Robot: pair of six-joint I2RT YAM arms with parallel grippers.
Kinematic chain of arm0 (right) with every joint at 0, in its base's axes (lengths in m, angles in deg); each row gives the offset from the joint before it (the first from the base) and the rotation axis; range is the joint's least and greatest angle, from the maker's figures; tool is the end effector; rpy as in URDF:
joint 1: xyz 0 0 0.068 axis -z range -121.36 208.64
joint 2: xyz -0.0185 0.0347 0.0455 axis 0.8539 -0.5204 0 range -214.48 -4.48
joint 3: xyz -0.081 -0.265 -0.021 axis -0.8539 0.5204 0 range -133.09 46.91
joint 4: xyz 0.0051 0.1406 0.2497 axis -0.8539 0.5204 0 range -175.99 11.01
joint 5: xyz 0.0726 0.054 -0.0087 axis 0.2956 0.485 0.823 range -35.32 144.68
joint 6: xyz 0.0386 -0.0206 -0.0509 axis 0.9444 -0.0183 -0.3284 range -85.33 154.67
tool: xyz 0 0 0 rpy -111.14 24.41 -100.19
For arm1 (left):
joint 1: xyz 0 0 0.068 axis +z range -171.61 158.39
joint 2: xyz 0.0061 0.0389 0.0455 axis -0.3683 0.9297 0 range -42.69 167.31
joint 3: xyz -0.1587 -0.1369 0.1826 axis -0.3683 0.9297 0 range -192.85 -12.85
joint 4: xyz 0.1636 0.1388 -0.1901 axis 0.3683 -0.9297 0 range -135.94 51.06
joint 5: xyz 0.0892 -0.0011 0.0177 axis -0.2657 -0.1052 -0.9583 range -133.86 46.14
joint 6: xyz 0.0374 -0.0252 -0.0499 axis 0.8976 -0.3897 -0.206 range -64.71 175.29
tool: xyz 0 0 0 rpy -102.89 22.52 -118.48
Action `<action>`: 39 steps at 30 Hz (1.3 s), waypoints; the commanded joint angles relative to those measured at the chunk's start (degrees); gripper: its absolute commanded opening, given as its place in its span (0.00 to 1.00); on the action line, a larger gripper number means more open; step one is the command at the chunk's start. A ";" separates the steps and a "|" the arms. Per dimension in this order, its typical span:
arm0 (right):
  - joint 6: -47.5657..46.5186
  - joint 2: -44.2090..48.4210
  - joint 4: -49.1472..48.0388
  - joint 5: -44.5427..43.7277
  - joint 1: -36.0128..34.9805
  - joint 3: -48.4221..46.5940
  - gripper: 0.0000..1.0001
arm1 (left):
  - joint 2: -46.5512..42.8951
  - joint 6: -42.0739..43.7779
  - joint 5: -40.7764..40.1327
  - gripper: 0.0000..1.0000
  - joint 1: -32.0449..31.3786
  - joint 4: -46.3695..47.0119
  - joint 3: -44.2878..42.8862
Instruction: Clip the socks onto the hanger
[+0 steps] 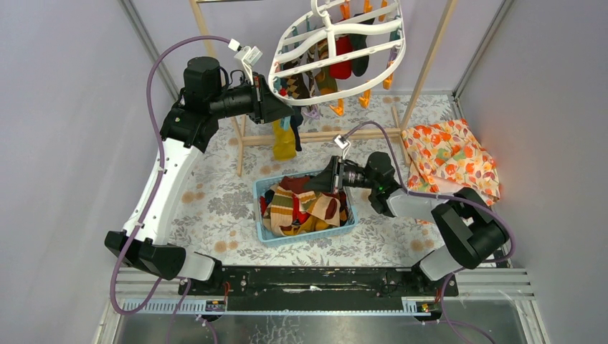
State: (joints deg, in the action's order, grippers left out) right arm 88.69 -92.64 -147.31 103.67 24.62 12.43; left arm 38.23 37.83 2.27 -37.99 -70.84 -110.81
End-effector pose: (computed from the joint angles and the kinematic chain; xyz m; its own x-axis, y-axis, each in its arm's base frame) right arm 0.2498 0.2175 0.2137 -0.7341 0.1451 -0.6634 -0.6689 0.0135 0.7432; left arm 0.3030 -0.1294 0.4879 -0.4939 -0.0715 -0.8666 0.7503 0.4686 -0.4663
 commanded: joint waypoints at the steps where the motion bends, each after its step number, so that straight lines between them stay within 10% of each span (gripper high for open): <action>1: 3.61 5.18 -6.27 2.97 0.76 -5.20 0.00 | -0.08 0.23 3.01 0.00 0.14 -0.04 -1.28; 11: 10.90 9.90 -7.64 6.68 0.84 -16.93 0.00 | -0.45 -1.96 4.32 0.00 0.47 1.65 -0.86; 21: 27.33 -0.74 -36.61 -0.02 0.74 -16.06 0.00 | -1.73 -8.07 5.95 0.00 0.59 8.90 2.75; 39: 24.75 -9.95 -37.03 -5.57 -1.11 -23.84 0.00 | -2.78 -20.35 11.64 0.00 1.42 24.43 10.51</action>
State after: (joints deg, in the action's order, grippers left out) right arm 112.90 -102.38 -175.42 99.10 24.60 -7.44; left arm 36.88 22.10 9.22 -36.94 -54.89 -102.02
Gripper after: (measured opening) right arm 0.023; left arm 0.218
